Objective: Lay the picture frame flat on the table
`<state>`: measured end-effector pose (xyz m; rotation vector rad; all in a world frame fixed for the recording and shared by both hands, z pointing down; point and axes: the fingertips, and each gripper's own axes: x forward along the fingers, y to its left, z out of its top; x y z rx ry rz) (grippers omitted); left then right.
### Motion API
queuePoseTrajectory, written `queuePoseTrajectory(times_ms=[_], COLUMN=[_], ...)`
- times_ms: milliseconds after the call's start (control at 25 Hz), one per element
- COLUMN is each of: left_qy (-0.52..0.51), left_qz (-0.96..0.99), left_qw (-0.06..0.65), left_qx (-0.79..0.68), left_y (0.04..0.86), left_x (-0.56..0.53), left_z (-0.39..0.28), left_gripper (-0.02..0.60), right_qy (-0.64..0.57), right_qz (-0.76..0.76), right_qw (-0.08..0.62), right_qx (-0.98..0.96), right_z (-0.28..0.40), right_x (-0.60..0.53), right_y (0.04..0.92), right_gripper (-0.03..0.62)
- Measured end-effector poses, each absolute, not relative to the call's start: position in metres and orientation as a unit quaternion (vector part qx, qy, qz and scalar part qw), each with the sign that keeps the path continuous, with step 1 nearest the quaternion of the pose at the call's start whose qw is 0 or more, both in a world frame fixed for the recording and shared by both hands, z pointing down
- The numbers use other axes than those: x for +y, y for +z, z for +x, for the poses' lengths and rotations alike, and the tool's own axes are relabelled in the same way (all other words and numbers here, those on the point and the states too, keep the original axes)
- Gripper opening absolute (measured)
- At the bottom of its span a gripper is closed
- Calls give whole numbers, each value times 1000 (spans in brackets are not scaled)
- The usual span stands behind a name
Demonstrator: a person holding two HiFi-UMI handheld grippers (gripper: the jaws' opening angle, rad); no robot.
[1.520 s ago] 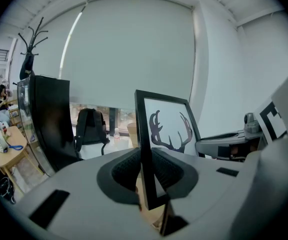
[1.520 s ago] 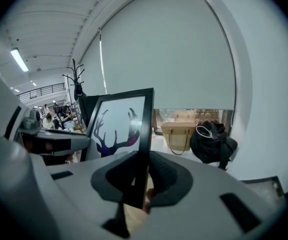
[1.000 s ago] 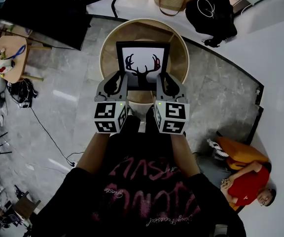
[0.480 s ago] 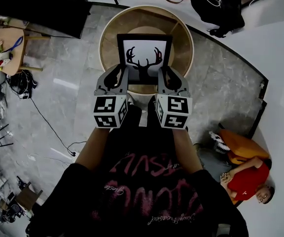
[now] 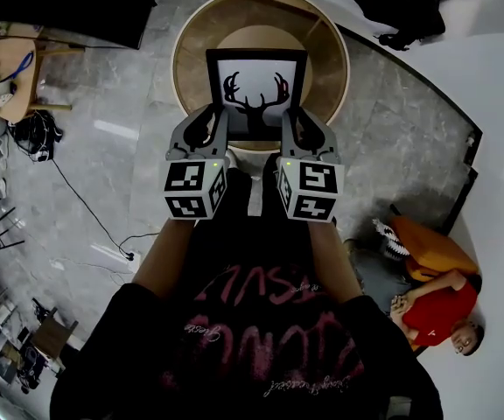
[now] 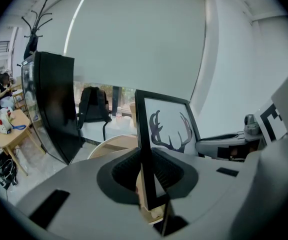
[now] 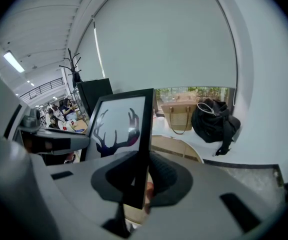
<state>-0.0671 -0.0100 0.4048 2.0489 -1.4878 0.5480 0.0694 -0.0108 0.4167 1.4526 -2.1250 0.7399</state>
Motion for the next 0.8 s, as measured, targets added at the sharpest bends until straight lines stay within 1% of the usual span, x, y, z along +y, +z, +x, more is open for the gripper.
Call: queuePoseTrajectory(times_ms=[800], left_qy=[237], left_qz=[742], left_qw=[315], left_qx=[-542], left_y=[460], left_x=[-8], left_z=[-69], left_gripper=[72], right_qy=[317], right_qz=[511], right_qw=[260], right_qx=[-756], right_z=[68], right_x=[-8], right_y=[476], right_gripper=[81])
